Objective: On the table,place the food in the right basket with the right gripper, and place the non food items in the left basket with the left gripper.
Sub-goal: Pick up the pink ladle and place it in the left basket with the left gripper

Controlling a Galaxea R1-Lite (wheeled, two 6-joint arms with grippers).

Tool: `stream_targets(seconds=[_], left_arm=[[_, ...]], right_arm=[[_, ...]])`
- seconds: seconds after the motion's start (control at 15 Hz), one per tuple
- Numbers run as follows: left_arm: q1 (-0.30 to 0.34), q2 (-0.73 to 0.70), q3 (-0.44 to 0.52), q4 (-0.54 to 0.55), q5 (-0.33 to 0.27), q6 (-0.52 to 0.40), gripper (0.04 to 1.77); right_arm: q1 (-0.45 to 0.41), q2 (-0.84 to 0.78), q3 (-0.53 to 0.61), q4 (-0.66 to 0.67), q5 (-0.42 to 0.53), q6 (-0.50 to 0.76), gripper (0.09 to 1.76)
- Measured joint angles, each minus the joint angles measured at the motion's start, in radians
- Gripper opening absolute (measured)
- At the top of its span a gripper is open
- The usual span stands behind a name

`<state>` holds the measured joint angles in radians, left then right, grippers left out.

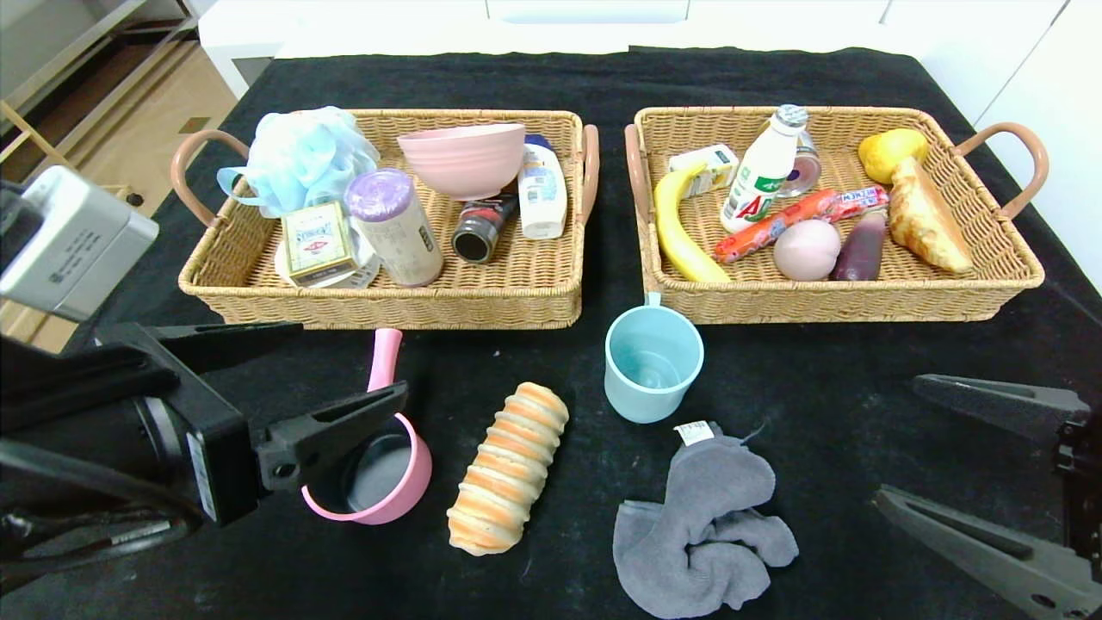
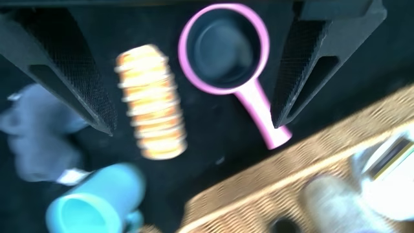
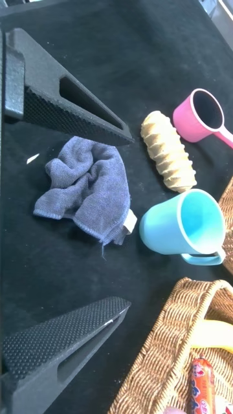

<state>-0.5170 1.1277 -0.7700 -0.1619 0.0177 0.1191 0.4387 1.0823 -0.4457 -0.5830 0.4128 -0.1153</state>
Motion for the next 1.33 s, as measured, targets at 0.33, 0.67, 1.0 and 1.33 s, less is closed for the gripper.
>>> stream_targets(seconds=[0.33,0.67,1.0,1.33], left_arm=[[0.087,0.049,-0.159,0.298,0.134,-0.077,1.72],[0.167,0.059,-0.184,0.414,0.12,-0.137,1.72],[0.212,0.085,-0.141,0.413,0.13,-0.175,1.72],[0.213,0.147,-0.083,0.281,0.137,-0.176,1.72]], right_arm=[[0.0,-0.009,0.002,0.004,-0.001,0.001,1.7],[-0.001,-0.022,0.001,0.005,-0.001,0.003,1.7],[-0.002,-0.035,-0.002,0.005,-0.002,0.004,1.7],[-0.019,-0.037,-0.006,0.004,-0.002,0.003,1.71]])
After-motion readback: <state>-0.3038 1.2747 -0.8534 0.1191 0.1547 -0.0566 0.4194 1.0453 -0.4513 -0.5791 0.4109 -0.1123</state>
